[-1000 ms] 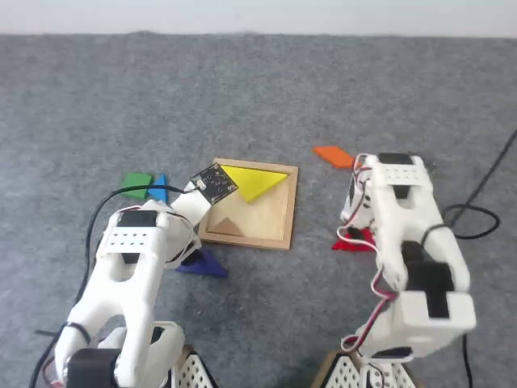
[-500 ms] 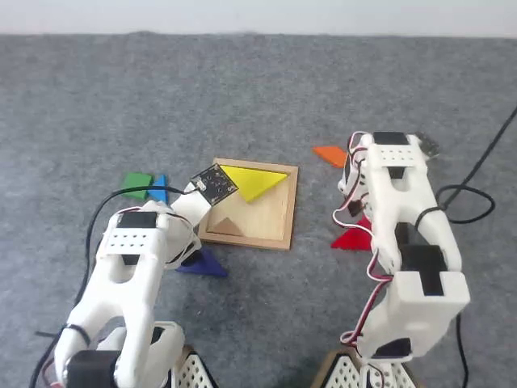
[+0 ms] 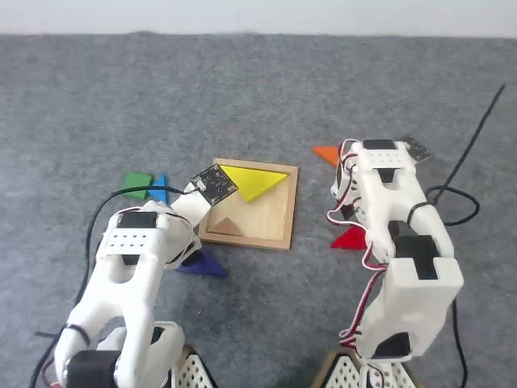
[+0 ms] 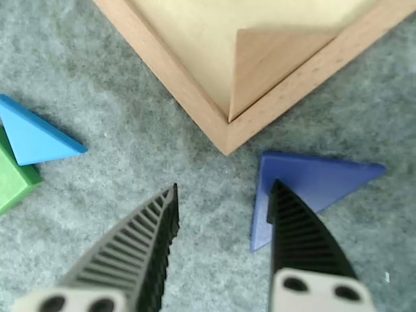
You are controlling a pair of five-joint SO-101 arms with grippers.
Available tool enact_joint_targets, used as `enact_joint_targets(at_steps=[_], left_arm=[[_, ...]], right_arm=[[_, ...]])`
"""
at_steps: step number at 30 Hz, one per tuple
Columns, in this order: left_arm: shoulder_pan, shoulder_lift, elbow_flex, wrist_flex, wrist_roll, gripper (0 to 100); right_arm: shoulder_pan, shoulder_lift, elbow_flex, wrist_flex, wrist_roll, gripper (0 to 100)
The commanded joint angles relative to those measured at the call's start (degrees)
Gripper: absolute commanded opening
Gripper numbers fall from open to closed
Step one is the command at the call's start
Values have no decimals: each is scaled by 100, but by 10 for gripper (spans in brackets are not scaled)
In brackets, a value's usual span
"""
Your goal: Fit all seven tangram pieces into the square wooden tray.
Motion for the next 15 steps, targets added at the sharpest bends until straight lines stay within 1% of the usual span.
enact_joint_targets(at_steps=[1, 5, 12, 15], left_arm=[[-18, -53, 40, -70, 35, 213], [-9, -53, 40, -70, 35, 213], [-9, -53, 40, -70, 18, 213], [-18, -53, 40, -70, 18, 213]], right_arm=[[207, 13, -9, -40, 158, 443], [259, 66, 0, -31, 308, 443], [215, 48, -35, 242, 281, 443], [215, 92, 0, 198, 273, 443]])
